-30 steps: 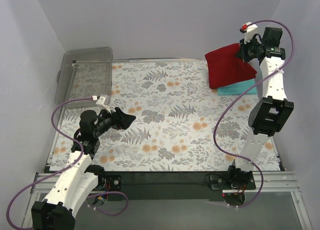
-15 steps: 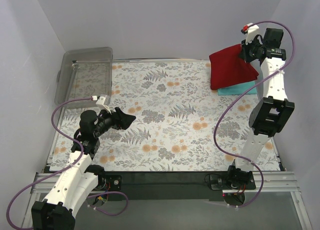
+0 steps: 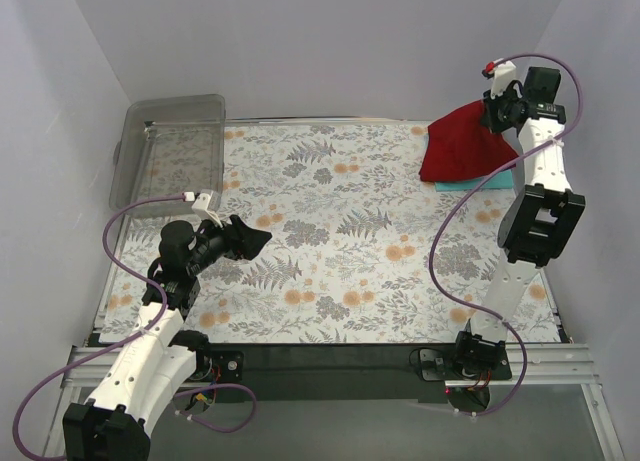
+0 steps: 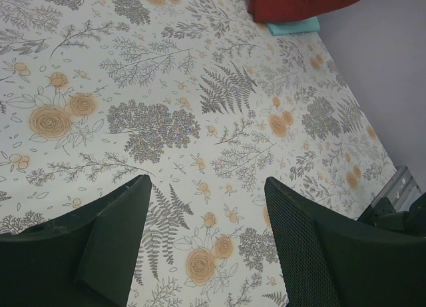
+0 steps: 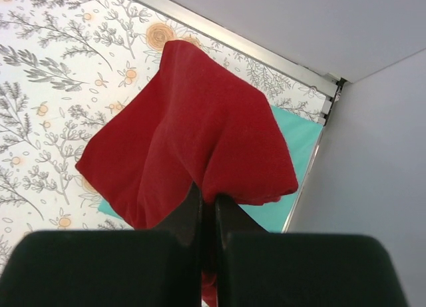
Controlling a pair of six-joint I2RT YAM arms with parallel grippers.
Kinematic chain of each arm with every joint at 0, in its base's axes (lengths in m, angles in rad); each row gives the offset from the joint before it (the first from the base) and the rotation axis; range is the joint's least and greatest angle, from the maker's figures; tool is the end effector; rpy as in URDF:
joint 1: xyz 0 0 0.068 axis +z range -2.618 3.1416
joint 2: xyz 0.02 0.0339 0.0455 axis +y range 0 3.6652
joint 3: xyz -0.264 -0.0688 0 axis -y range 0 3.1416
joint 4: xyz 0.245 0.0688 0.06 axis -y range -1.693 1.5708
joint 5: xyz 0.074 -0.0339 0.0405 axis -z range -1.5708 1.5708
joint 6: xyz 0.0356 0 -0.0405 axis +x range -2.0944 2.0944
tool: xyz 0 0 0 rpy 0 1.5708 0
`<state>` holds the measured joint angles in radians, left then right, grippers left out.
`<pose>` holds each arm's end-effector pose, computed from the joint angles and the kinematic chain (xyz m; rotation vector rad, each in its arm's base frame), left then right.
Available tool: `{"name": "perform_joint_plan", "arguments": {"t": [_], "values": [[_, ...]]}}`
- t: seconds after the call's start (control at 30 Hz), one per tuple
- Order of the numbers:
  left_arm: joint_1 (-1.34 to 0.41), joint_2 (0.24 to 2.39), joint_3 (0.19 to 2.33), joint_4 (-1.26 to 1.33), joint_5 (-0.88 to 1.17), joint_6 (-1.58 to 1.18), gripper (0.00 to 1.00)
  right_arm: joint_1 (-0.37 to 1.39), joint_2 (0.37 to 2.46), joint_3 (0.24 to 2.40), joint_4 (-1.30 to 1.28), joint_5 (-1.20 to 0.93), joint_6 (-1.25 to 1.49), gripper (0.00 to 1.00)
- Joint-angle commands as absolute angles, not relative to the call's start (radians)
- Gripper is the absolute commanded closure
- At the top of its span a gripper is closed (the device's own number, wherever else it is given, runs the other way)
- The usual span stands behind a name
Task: Fold and stack the t-shirts
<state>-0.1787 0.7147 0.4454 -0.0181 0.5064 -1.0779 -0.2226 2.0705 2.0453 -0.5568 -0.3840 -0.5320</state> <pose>0.1677 -0.0478 0.2494 -0.5231 1.9772 -1.3022 0.4734 -0.0935 0.3402 -0.5395 2.0355 -0.0374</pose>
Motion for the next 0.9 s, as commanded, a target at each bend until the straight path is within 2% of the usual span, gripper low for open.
{"name": "perform_joint_plan", "arguments": {"t": [0.0, 0.3, 0.87], "values": [[-0.176, 0.715, 0.436, -0.006, 0.512, -1.066, 0.36, -0.227, 2.072, 2.036, -0.456, -0.361, -0.543, 0.99], [-0.176, 0.727, 0.437, -0.006, 0.515, -1.066, 0.36, -0.229, 2.132, 2.031, -0.419, -0.25, -0.558, 0.99], [-0.176, 0.77, 0.442, 0.025, 0.518, -1.062, 0.36, -0.23, 2.132, 1.976, -0.302, -0.261, -0.612, 0.97]]}}
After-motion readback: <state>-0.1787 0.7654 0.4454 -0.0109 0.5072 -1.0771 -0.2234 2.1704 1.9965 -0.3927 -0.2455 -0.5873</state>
